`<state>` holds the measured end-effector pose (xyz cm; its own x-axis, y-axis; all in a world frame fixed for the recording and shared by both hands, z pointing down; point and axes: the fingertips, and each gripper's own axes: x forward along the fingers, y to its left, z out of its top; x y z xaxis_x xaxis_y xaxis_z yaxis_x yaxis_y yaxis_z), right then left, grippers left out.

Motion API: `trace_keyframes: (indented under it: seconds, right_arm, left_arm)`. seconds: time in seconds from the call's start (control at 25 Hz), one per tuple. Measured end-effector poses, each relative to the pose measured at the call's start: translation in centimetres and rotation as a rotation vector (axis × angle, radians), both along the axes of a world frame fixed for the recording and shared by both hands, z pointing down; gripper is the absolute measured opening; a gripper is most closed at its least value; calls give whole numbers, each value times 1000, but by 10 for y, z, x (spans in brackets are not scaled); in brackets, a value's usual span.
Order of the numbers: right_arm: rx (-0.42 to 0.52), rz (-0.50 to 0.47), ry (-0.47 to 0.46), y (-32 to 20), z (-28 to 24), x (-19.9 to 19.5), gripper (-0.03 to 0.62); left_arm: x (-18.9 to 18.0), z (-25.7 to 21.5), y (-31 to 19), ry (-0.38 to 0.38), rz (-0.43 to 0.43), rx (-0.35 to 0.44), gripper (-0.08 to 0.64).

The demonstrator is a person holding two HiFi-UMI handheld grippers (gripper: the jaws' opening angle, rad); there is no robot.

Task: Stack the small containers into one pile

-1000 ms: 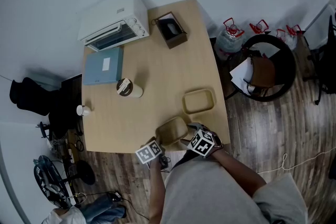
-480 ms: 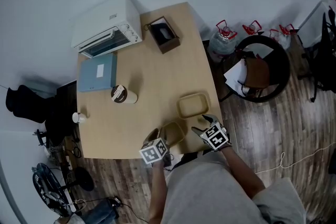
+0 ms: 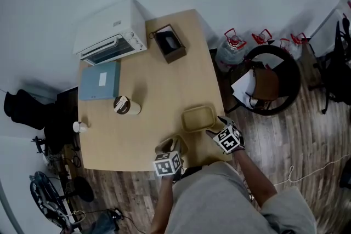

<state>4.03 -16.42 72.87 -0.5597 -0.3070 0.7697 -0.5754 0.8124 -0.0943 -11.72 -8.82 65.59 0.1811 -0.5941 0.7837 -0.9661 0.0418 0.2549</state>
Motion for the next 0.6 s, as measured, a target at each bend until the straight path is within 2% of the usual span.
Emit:
trace_keyframes:
  seconds: [0.08,0.2,0.32,0.44,0.6]
  right_arm:
    - [37,-60,20,-1,1,-6,382]
    - [160,-238,85,3,-5,-20,384]
    - [274,-476,164,16,-7,-36,321]
    - [286,-632,213,25,0,-47,251]
    - [276,-725,245,30,6,-54,210]
  left_arm:
    - [1,-2,3,4,1,1,118]
    - [-6,-3,8,0,-13,-1,118]
    - [-14,-1,14,-4,-38,-4,118]
    - [-23,-1,19,1,-69,0,118]
    - [-34,-4,28,-8,-85,20,117]
